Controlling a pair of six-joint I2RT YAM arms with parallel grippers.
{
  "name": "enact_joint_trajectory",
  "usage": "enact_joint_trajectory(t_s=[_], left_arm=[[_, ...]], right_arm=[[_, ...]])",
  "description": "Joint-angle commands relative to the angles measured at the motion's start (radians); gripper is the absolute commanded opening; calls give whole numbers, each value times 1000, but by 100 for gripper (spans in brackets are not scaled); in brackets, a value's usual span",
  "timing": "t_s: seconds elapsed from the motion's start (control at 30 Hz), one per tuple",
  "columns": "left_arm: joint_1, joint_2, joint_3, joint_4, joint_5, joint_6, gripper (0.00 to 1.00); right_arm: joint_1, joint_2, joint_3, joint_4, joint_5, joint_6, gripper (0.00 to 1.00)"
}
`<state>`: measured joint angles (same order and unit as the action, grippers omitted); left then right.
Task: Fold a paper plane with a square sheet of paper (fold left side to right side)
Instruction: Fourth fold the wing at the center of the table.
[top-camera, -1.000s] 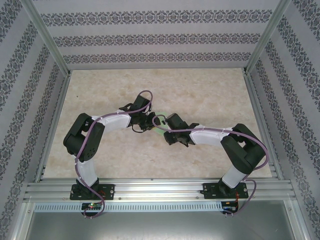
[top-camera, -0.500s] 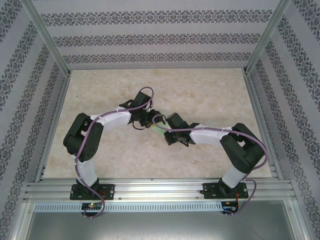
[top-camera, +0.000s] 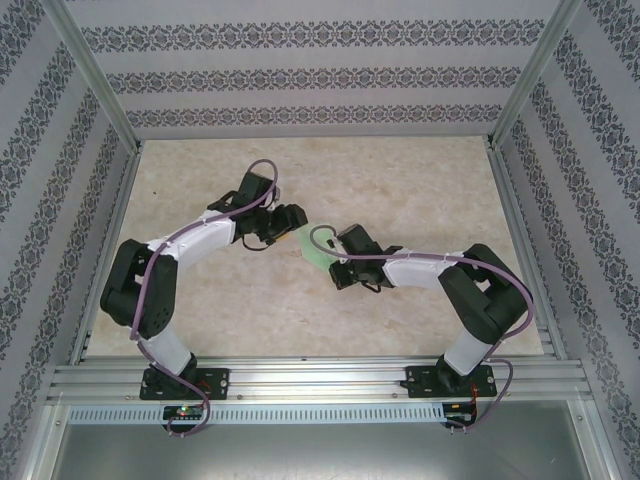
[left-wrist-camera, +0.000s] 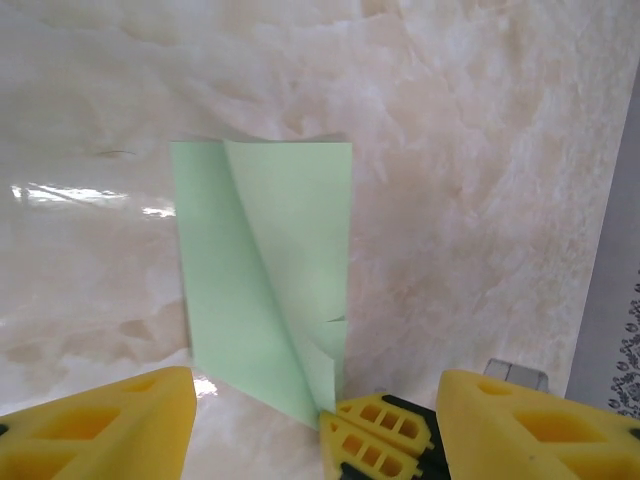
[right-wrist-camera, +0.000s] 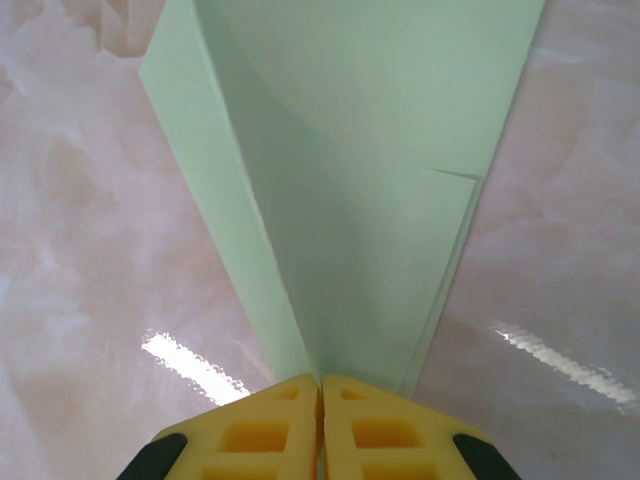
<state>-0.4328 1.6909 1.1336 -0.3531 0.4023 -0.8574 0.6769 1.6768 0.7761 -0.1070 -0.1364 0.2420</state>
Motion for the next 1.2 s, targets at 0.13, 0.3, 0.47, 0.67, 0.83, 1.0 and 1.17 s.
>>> enact_joint_trajectory(t_s=[0.13,0.3,0.47,0.67,0.83,1.0,1.17], left_arm=[[-11,20,-81,107,70,14,63],[-44,89,-74,152,106,4,53],[-80,156,-30,170,128,-3,43],[-93,211,2,169,125,-9,37],[-96,237,8,185,132,-19,37],[-96,261,18,189,135,-23,39],[-97,279,22,196,136,-29,44]], right_arm=[[-70,-9,-43,107,-161,49,8],[-98,-9,-46,125,-226,63,8],[-106,1,-36,121,-265,65,8],[-126,25,-25,128,-307,79,8],[-144,50,-30,162,-353,106,8],[-163,61,-41,193,-380,131,8],[-182,64,-54,219,-403,152,9]])
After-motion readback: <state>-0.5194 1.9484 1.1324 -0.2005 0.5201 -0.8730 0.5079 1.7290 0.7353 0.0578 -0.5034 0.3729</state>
